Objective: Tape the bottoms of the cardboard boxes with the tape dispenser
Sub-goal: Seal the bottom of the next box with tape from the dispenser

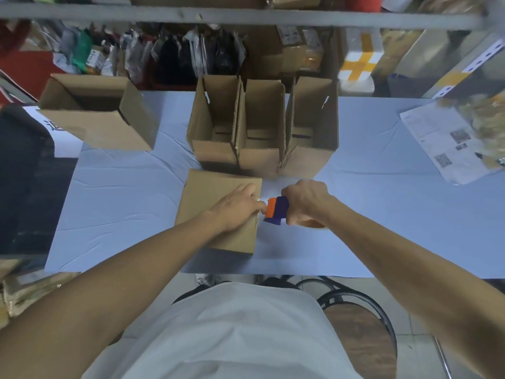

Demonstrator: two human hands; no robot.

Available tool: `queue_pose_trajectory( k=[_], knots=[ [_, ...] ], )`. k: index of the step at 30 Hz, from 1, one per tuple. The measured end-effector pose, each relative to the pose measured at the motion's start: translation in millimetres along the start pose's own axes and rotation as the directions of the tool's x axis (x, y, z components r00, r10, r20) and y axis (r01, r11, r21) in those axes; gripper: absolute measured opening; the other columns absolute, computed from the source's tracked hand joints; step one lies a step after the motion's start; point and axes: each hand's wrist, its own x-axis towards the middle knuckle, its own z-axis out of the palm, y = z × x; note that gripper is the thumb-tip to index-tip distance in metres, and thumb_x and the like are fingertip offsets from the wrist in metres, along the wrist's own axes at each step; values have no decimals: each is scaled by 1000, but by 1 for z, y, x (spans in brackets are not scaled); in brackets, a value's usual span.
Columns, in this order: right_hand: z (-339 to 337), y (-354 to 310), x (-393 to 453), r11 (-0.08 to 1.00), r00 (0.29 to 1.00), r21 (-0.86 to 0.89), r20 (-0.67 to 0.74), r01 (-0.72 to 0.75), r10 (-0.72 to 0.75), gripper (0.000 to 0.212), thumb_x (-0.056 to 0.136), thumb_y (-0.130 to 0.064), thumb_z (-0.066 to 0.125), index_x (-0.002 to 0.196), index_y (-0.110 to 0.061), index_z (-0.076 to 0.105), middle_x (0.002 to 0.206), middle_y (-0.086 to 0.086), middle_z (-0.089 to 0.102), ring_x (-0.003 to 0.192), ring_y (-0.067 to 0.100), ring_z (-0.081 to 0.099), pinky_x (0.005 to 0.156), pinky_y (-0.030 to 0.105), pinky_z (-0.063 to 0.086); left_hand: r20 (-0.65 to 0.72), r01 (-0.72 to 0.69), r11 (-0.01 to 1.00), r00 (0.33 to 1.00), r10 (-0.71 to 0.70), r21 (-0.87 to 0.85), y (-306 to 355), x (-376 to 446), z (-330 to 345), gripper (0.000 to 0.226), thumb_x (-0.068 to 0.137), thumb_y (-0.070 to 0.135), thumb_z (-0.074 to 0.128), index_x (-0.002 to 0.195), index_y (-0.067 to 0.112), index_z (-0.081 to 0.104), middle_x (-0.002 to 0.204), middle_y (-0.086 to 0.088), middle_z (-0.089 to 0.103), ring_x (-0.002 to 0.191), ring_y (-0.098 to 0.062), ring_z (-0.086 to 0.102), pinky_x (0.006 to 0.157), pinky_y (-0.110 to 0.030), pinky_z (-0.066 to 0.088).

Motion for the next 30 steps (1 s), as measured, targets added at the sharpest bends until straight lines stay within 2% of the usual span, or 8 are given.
queue_pose_trajectory(
  k=[3, 7, 11, 15, 17, 19, 23, 30],
  knots=[
    [-6, -9, 0, 986, 987, 116, 122, -118, 104, 39, 53, -43, 75, 83, -22, 61, 74, -1, 57, 60, 18, 55, 50, 22, 35, -16, 21, 996, 1000, -20, 85, 2, 4, 2, 33, 74, 50, 58, 81, 18, 51, 85, 3, 41, 74, -17, 42, 61, -35, 34],
    [17, 7, -9, 958, 939, 185, 306, -217, 154, 34, 54, -44, 78, 76, -23, 62, 72, -3, 63, 61, 16, 61, 55, 20, 41, -53, -6, 971, 998, 20, 238, -7, -1, -4, 30, 79, 42, 54, 88, 14, 52, 92, -2, 46, 86, -23, 47, 75, -42, 43],
    [48, 51, -29, 845, 974, 484, 93, -227, 209, 38, 60, -49, 71, 90, -29, 58, 80, -6, 63, 69, 15, 59, 57, 25, 43, -43, -67, 910, 995, 92, 410, -13, -2, 0, 19, 91, 32, 45, 97, 18, 55, 96, 0, 39, 95, -20, 38, 77, -36, 25],
    [66, 62, -43, 796, 968, 597, -244, 97, 65, 46, 67, -49, 74, 108, -39, 56, 84, -16, 67, 75, 14, 63, 64, 28, 50, -118, -13, 932, 991, 60, 362, -6, 3, 3, 9, 80, 21, 58, 84, 22, 67, 96, 2, 44, 99, -18, 40, 87, -39, 28],
    [70, 59, -48, 746, 952, 636, -307, 196, 12, 56, 70, -44, 79, 119, -42, 53, 92, -16, 67, 79, 14, 62, 72, 30, 53, -120, -5, 970, 992, 35, 242, -2, 4, -3, 31, 81, 3, 55, 82, 26, 77, 97, 4, 56, 98, -17, 48, 91, -38, 37],
    [70, 54, -50, 721, 935, 641, -354, 264, -27, 59, 70, -39, 82, 121, -41, 52, 94, -15, 67, 80, 14, 62, 74, 32, 54, -157, 5, 995, 987, -20, -95, 3, 2, -7, 32, 90, -1, 51, 95, 16, 77, 98, 0, 67, 95, -18, 60, 88, -30, 45],
    [64, 39, -52, 656, 910, 666, -406, 357, -83, 63, 67, -32, 83, 121, -41, 51, 94, -16, 66, 81, 12, 62, 73, 30, 54, -37, 118, 686, 978, -206, -718, 18, -20, 0, 11, 95, 19, 61, 97, 11, 69, 92, -10, 69, 81, -16, 65, 79, -29, 53],
    [46, 11, -49, 660, 893, 630, -424, 409, -148, 66, 70, -36, 83, 125, -42, 48, 98, -18, 64, 83, 9, 61, 71, 18, 50, -140, 120, 669, 936, -322, -734, 6, -41, -4, 6, 89, 2, 65, 85, 3, 69, 72, -8, 67, 61, -11, 65, 63, -24, 56]
  ],
)
